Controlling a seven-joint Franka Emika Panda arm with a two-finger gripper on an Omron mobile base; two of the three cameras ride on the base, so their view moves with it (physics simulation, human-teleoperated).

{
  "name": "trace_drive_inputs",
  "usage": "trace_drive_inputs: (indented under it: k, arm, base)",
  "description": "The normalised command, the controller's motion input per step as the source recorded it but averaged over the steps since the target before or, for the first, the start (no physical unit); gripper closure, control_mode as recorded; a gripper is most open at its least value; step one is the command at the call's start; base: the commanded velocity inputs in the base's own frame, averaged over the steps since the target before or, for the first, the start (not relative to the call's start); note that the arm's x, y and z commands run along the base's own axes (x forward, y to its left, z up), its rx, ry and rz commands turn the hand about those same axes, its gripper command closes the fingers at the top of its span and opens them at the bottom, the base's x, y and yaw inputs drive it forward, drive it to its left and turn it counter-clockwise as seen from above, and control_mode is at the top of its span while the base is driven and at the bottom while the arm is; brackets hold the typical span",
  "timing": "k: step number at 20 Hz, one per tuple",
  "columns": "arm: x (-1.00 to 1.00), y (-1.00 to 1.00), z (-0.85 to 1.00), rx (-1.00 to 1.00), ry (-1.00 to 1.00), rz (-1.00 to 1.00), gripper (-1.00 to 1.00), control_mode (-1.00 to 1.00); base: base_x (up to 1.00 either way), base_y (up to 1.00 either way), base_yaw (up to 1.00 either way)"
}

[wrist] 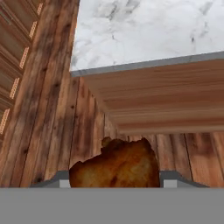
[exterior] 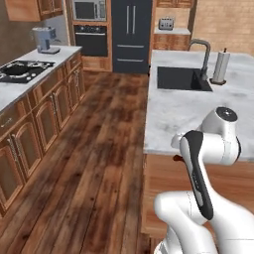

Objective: Take the chicken drumsticks from the pan and place one on each plate on the dining counter.

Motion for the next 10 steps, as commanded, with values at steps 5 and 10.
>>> trace_drive_inputs:
  k: [5,10]
  arm:
    - [0.0,0.0,0.0,0.0,0.0,0.0,1.0,1.0]
    - [0.0,0.0,0.0,0.0,0.0,0.0,1.0,1.0]
  base:
    - [0.0,-1.0,0.17]
    - [0.0,-1.0,0.18]
